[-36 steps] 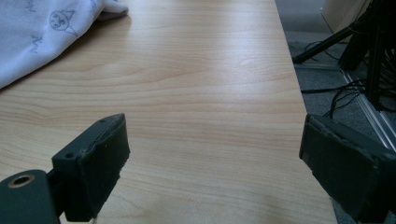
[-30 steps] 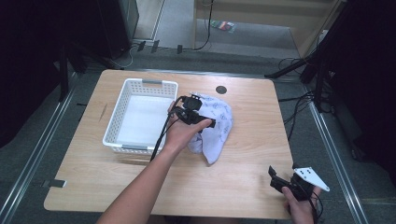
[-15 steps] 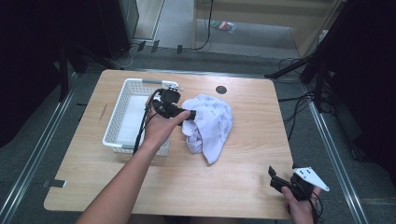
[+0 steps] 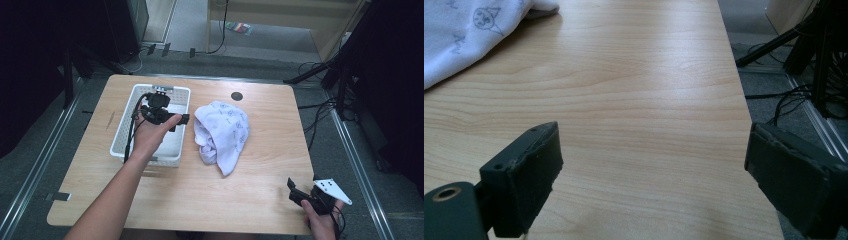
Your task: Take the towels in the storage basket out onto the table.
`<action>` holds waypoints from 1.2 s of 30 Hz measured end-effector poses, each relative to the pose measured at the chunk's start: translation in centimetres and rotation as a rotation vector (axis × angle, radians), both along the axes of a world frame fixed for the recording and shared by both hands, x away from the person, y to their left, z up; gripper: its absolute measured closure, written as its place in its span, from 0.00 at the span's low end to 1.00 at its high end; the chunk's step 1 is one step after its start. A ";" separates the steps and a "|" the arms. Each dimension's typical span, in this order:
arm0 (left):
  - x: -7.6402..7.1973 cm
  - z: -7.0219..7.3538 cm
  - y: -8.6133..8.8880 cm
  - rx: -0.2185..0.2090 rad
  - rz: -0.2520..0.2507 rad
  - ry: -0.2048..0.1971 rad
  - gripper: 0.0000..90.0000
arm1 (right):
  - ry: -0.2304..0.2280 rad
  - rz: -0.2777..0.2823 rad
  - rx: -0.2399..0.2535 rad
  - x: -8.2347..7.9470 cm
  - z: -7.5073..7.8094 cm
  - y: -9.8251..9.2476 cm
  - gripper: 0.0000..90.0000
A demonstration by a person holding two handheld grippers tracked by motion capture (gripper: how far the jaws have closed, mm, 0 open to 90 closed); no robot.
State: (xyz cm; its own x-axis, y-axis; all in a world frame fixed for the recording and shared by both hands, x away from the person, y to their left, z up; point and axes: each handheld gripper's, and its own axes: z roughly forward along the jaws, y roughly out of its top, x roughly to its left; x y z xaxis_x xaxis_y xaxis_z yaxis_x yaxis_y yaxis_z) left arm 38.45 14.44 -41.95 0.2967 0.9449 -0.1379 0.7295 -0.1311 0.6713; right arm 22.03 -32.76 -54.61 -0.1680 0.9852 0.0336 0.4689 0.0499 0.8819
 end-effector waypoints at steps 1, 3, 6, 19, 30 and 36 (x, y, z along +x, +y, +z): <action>-0.1 0.1 0.3 0.010 0.009 -0.002 0.00 | 0.000 0.000 0.000 0.0 0.0 0.0 0.09; -0.2 0.3 1.0 0.035 0.022 -0.009 0.00 | -0.001 0.000 -0.002 0.0 0.0 0.0 0.09; -0.5 0.7 2.0 0.034 0.038 -0.024 0.00 | 0.001 -0.002 -0.002 0.0 0.0 0.0 0.09; -1.6 -0.1 6.9 0.023 0.109 -0.022 0.00 | 0.001 -0.006 -0.004 0.0 0.0 0.0 0.09; -2.8 -0.8 9.7 0.018 0.140 -0.021 0.00 | 0.002 -0.012 -0.006 0.0 0.0 0.1 0.09; -3.6 -0.9 11.1 0.020 0.150 -0.030 0.00 | 0.003 -0.015 -0.007 0.0 0.0 0.1 0.09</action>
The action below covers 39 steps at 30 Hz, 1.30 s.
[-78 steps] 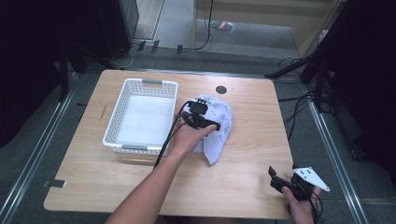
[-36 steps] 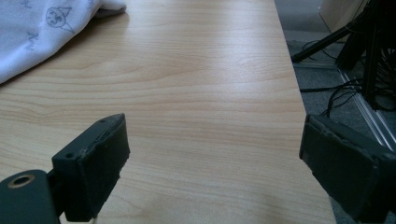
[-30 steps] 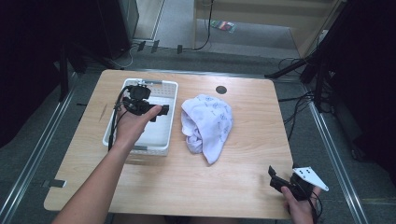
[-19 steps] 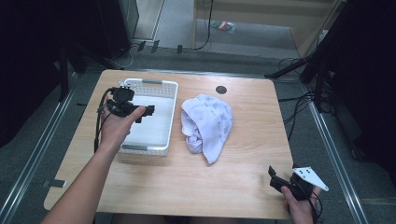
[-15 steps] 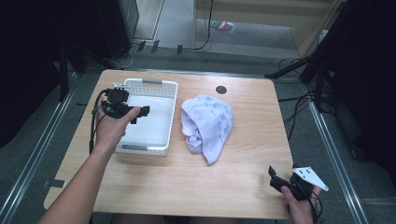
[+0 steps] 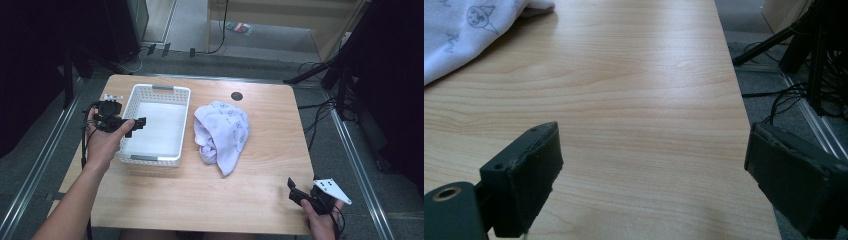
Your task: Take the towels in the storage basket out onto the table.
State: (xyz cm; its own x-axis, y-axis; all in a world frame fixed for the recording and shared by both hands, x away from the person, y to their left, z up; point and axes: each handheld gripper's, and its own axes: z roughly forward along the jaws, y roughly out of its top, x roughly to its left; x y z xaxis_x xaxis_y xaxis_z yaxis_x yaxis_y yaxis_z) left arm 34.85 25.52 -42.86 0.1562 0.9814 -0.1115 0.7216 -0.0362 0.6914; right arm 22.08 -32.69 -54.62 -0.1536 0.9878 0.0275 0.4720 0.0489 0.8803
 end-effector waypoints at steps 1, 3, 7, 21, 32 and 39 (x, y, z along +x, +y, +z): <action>-0.1 -0.1 0.2 0.006 0.001 -0.005 0.00 | 0.000 0.000 0.000 0.0 0.0 0.0 0.09; -0.5 -0.2 0.6 0.009 0.008 -0.007 0.00 | 0.000 0.000 0.000 0.0 0.0 0.0 0.09; -1.3 -0.3 1.9 0.009 0.014 -0.023 0.00 | -0.001 -0.001 0.000 0.0 0.0 0.0 0.09; -4.0 -1.2 4.5 0.004 0.042 -0.059 0.00 | -0.003 -0.004 0.002 0.0 0.0 0.0 0.09; -7.1 -3.0 5.8 0.011 0.058 -0.090 0.00 | -0.002 -0.012 0.005 -0.1 0.0 0.0 0.10; -9.4 -4.2 6.6 -0.010 0.067 -0.113 0.00 | -0.001 -0.015 0.007 -0.1 0.0 0.0 0.10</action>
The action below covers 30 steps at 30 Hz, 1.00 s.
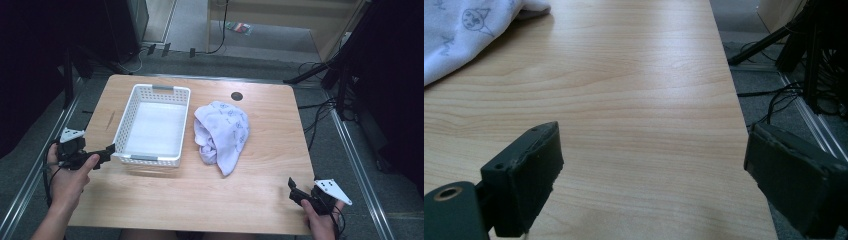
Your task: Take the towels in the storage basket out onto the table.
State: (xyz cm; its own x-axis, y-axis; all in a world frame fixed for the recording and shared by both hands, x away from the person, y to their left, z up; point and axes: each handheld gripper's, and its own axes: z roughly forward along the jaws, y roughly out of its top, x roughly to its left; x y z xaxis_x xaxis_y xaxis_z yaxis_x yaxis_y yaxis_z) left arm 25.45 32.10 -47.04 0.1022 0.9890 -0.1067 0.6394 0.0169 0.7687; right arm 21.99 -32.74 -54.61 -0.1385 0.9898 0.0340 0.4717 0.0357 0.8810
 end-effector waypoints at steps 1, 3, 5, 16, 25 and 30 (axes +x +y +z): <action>-0.3 -0.2 0.1 -0.003 0.003 -0.004 0.00 | 0.000 -0.001 0.001 0.0 0.0 0.0 0.10; -0.8 -0.6 0.1 0.001 0.004 -0.003 0.00 | 0.000 -0.005 0.002 0.0 0.0 0.0 0.10; -1.1 -1.0 0.2 0.008 0.007 -0.005 0.00 | 0.000 -0.005 0.002 0.0 0.0 0.0 0.10; -3.5 -3.9 0.6 -0.001 0.015 -0.005 0.00 | -0.002 -0.010 -0.003 0.0 0.0 0.0 0.10; -4.7 -5.8 0.8 0.010 0.019 -0.019 0.00 | -0.003 -0.019 -0.005 -0.1 0.0 0.0 0.10; -5.1 -6.7 1.1 0.033 0.027 -0.030 0.00 | 0.000 -0.026 0.000 -0.1 0.0 0.0 0.10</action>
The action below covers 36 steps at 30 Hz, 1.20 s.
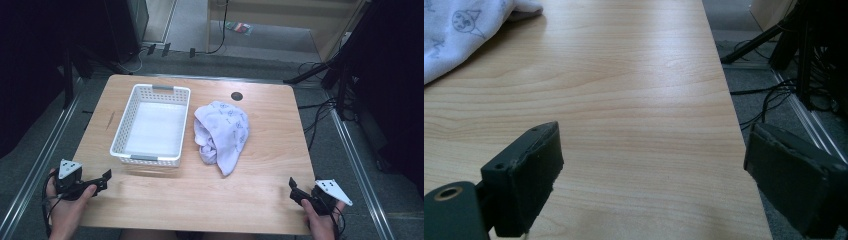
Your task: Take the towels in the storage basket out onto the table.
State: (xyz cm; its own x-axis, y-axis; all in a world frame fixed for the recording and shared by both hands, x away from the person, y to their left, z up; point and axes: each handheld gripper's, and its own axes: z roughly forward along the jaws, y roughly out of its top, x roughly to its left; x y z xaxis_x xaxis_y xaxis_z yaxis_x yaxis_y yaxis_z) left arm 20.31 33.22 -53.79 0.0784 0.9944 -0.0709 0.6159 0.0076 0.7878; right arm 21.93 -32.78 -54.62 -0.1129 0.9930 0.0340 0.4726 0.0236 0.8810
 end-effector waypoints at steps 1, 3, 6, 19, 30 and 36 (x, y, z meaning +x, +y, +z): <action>-0.1 -0.1 0.0 0.007 -0.003 -0.006 0.00 | 0.000 -0.002 0.001 0.0 0.0 0.0 0.10; -0.2 -0.2 0.0 0.016 -0.005 -0.009 0.00 | 0.001 -0.002 0.001 0.0 0.0 0.0 0.10; -0.3 -0.8 0.0 0.034 -0.004 -0.018 0.00 | 0.000 0.003 0.001 0.0 0.0 0.0 0.10; 0.1 -1.6 -0.4 0.063 0.006 -0.001 0.00 | -0.005 0.010 -0.005 0.0 0.0 0.0 0.10; 0.4 -1.7 -0.5 0.061 0.006 0.033 0.00 | -0.004 0.006 -0.013 0.0 0.0 0.1 0.10; 0.5 -1.7 -0.5 0.061 0.006 0.033 0.00 | -0.007 0.010 -0.015 0.0 0.0 0.1 0.10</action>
State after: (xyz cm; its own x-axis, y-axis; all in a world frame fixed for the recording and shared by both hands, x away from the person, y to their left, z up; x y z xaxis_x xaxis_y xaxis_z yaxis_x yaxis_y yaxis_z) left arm 20.77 32.73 -55.49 0.0705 0.9974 -0.0127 0.6418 -0.0357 0.7660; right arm 21.90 -32.72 -54.62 -0.1226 0.9923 0.0181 0.4665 0.0415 0.8836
